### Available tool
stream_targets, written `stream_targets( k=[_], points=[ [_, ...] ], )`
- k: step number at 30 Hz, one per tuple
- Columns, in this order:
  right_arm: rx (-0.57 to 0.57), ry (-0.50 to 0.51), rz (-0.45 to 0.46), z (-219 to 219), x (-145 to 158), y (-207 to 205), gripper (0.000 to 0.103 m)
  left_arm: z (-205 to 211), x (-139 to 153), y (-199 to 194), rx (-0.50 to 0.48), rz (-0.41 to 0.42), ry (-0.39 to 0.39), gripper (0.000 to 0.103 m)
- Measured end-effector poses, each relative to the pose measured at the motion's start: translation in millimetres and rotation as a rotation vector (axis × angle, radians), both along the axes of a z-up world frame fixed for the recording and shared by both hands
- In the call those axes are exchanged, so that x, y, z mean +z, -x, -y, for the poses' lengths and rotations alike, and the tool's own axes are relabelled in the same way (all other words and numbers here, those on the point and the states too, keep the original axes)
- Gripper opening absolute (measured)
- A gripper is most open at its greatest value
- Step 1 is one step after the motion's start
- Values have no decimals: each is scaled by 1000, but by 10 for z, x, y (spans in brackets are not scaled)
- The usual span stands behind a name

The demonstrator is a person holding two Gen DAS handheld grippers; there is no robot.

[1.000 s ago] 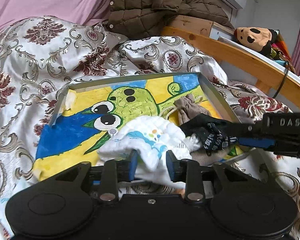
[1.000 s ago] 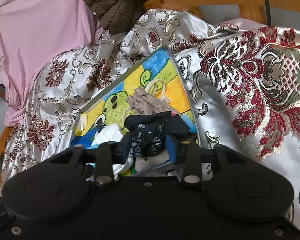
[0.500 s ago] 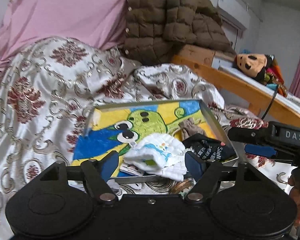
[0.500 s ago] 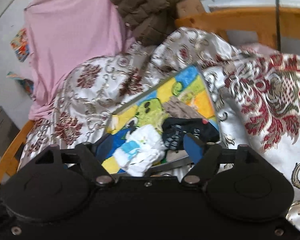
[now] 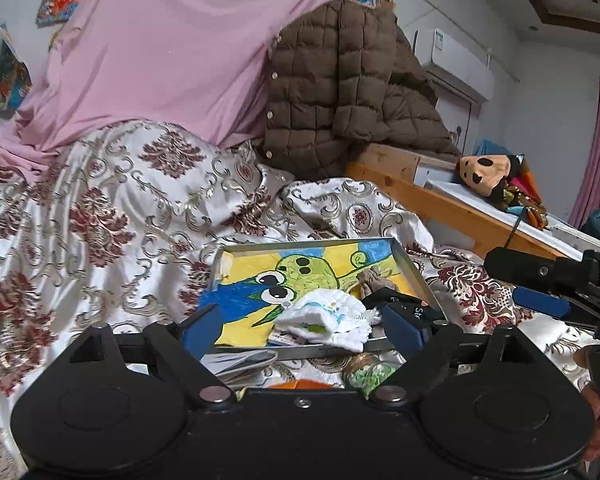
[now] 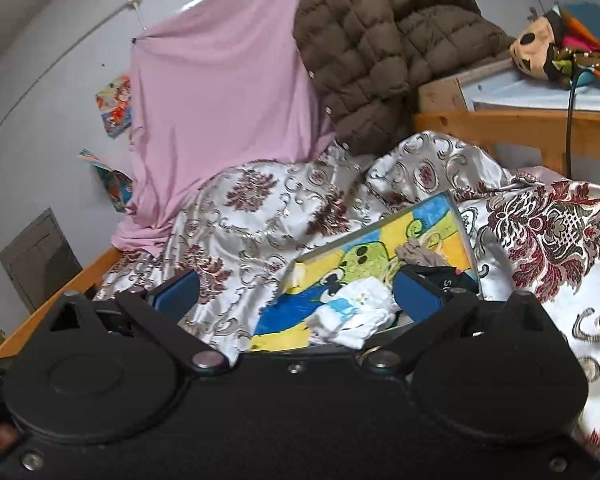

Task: Organize soft objects
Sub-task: 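Open both tools and raise them away from the tray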

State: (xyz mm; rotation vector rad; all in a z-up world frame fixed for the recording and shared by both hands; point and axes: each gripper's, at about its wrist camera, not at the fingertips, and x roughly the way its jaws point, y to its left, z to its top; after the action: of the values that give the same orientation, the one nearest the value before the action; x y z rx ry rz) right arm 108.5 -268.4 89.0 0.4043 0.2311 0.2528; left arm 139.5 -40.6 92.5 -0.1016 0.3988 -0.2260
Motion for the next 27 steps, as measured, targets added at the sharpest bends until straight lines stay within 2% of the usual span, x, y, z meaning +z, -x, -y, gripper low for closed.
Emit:
stream_targets(
  k=[5, 9, 18, 21, 24, 27],
  points=[
    [-14, 31, 39, -101, 56, 292, 102, -100, 23, 340, -3, 26, -20, 95],
    [-11, 42, 37, -167, 21, 453, 103, -202, 15, 570, 0, 34, -34, 97],
    [-24, 143, 25, -367, -10, 710, 103, -457, -14, 898, 14, 12, -44, 99],
    [-22, 177, -8, -436, -25, 736, 102, -549, -37, 968, 19, -11, -54, 99],
    [-61, 212, -81, -509, -57, 757, 103, -625, -92, 991, 12, -56, -60, 100],
    [-71, 199, -169, -533, -133, 792, 102, -713, -196, 1005, -2, -118, -65, 100]
  ],
)
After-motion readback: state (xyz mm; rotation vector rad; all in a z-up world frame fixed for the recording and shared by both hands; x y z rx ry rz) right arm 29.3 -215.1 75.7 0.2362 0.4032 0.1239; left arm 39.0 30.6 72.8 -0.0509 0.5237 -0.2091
